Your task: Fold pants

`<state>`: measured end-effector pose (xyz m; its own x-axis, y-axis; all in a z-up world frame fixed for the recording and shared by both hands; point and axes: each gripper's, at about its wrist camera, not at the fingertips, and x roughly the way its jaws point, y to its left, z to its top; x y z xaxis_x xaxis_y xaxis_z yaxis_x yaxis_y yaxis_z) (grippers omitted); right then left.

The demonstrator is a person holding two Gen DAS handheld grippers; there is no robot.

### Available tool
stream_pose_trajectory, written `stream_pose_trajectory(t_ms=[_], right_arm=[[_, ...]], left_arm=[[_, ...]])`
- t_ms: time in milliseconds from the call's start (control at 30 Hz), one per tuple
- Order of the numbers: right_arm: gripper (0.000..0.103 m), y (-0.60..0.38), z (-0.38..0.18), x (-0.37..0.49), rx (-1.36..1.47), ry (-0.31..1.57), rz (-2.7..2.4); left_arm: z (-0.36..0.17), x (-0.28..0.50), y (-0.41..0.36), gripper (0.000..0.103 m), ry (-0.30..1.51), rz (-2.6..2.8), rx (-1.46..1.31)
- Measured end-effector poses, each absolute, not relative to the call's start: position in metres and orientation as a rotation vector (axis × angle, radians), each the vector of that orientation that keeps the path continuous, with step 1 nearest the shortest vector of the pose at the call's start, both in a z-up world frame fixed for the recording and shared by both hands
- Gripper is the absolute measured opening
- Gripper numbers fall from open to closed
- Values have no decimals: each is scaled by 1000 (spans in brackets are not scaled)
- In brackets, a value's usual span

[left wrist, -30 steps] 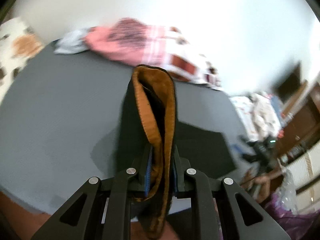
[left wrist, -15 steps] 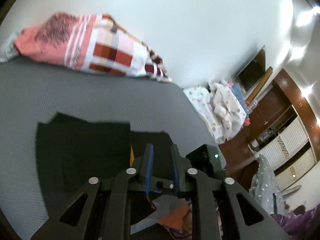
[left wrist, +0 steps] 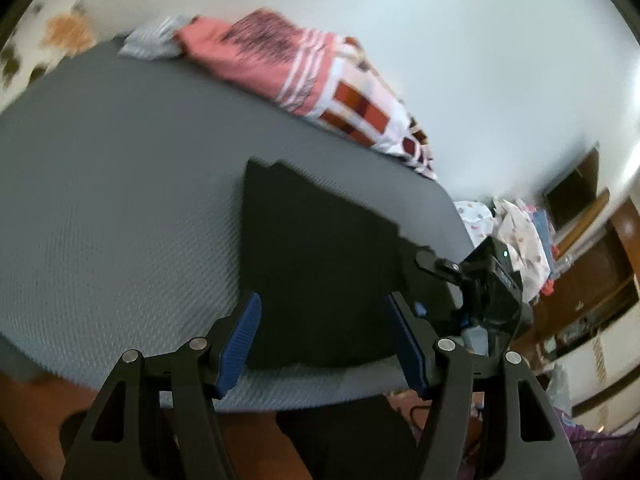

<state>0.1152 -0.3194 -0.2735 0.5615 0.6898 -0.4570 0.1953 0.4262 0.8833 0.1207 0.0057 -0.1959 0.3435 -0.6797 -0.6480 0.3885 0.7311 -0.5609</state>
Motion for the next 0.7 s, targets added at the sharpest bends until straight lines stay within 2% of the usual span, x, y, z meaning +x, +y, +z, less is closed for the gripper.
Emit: stream_pose_trajectory(t_ms=[67, 100, 133, 233, 367, 467, 567, 700], right_arm=[[55, -310, -278, 123, 1058, 1034, 346], [30, -305, -281, 126, 1021, 1072, 323], [22, -302, -284, 129, 998, 1092, 316], [14, -302, -270, 125, 977, 1045, 337], [12, -327, -221, 112, 958, 905, 374], [12, -363, -205, 98, 947, 868, 331], [12, -404, -209, 79, 942, 863, 235], [12, -452, -245, 52, 1024, 892, 119]], left_arm=[[-205, 121, 13, 65, 1032, -698, -367], [-207, 121, 14, 65, 1040, -694, -377], [-208, 119, 15, 65, 1044, -693, -382], [-200, 115, 11, 65, 1030, -694, -344], [-180, 108, -7, 66, 977, -718, -243], [-175, 103, -21, 77, 959, -728, -185], [-179, 102, -37, 79, 964, -749, -153], [-193, 106, -61, 79, 1005, -767, -134]])
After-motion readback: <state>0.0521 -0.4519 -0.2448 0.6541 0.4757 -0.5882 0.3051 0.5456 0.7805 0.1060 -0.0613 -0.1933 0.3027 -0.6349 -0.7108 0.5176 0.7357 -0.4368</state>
